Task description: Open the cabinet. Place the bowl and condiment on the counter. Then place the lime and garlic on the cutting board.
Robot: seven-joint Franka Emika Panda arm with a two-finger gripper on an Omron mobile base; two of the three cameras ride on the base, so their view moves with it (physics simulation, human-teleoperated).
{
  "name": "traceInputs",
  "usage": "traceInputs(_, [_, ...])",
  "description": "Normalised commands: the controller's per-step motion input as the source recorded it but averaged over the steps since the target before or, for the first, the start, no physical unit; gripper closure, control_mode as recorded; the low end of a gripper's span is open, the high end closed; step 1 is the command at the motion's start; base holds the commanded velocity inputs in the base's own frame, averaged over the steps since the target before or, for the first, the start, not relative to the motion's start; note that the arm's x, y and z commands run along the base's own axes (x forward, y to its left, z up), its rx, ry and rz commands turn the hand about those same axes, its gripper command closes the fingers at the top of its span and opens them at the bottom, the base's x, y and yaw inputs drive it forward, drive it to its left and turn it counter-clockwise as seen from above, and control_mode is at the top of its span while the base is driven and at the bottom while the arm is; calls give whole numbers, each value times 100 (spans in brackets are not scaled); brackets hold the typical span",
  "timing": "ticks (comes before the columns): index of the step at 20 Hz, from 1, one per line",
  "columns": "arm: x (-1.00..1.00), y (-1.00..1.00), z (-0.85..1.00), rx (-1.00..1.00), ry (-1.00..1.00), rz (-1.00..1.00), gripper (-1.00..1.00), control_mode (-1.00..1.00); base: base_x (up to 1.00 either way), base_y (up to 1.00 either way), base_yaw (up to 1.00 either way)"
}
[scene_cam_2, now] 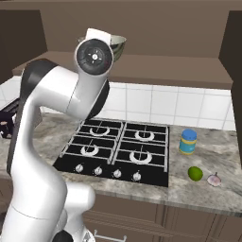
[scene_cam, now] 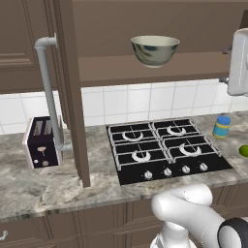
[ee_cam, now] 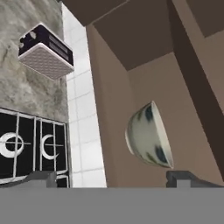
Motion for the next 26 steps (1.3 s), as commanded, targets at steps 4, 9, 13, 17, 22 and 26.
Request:
traceInputs(4, [22,51,5,-33,-25,0,-100,-100,0,0,0])
traceInputs(9, [28,37,9,-28,-18,0,-100,-100,0,0,0])
traceInputs(13, [21,4,0,-23,-4,1,-100,-100,0,0,0])
traceInputs(17, [24,1,2,-20,0,1,-100,-100,0,0,0])
traceInputs(22, [22,0,11,-14,0,0,-100,-100,0,0,0])
traceInputs(26, [28,0,3,-2,0,0,-100,-100,0,0,0])
